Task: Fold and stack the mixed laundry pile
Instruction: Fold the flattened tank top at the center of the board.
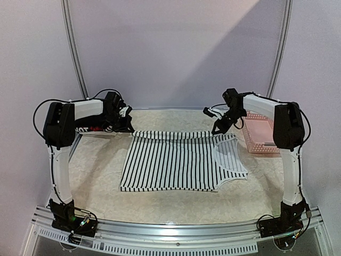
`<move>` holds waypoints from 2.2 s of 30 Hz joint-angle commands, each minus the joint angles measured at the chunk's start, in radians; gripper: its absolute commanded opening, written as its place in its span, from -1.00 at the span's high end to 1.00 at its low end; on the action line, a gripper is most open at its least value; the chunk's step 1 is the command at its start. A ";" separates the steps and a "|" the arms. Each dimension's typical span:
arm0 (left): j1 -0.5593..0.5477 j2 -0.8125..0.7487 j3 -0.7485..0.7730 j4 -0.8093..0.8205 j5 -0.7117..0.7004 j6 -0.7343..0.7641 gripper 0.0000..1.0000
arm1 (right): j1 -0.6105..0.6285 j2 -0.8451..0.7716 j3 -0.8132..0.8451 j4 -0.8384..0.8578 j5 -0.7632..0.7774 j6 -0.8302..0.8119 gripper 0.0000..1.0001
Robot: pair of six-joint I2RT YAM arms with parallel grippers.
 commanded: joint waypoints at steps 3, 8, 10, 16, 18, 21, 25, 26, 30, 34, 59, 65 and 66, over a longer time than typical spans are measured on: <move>0.009 -0.034 -0.024 -0.042 -0.002 0.022 1.00 | -0.002 -0.094 -0.107 0.028 -0.041 0.027 1.00; 0.006 -0.016 -0.015 -0.056 -0.008 0.028 1.00 | -0.002 -0.099 -0.148 0.030 -0.052 0.030 1.00; 0.004 -0.011 -0.013 -0.069 -0.022 0.034 1.00 | -0.002 -0.106 -0.159 0.032 -0.064 0.036 1.00; 0.004 -0.010 -0.016 -0.086 -0.035 0.040 1.00 | 0.006 -0.129 -0.198 0.046 -0.074 0.059 1.00; 0.004 -0.006 -0.013 -0.100 -0.035 0.044 1.00 | 0.008 -0.128 -0.209 0.048 -0.073 0.059 1.00; 0.003 -0.009 -0.022 -0.114 -0.039 0.047 1.00 | 0.009 -0.129 -0.229 0.052 -0.074 0.061 1.00; 0.000 -0.021 -0.037 -0.139 -0.044 0.048 1.00 | 0.011 -0.138 -0.257 0.063 -0.077 0.062 1.00; -0.001 -0.026 -0.044 -0.141 -0.041 0.048 1.00 | 0.012 -0.141 -0.264 0.064 -0.077 0.064 1.00; -0.008 -0.035 -0.056 -0.154 -0.041 0.049 1.00 | 0.015 -0.153 -0.282 0.067 -0.079 0.064 1.00; -0.017 -0.052 -0.076 -0.161 -0.052 0.051 1.00 | 0.016 -0.169 -0.304 0.072 -0.079 0.066 1.00; -0.023 -0.099 -0.146 -0.174 -0.062 0.056 1.00 | 0.046 -0.214 -0.412 0.049 -0.114 0.042 1.00; -0.039 -0.196 -0.218 -0.237 -0.039 0.045 0.40 | 0.053 -0.228 -0.434 -0.015 -0.117 0.013 0.58; -0.042 -0.234 -0.236 -0.218 -0.043 0.040 0.28 | 0.052 -0.236 -0.434 -0.026 -0.121 0.006 0.47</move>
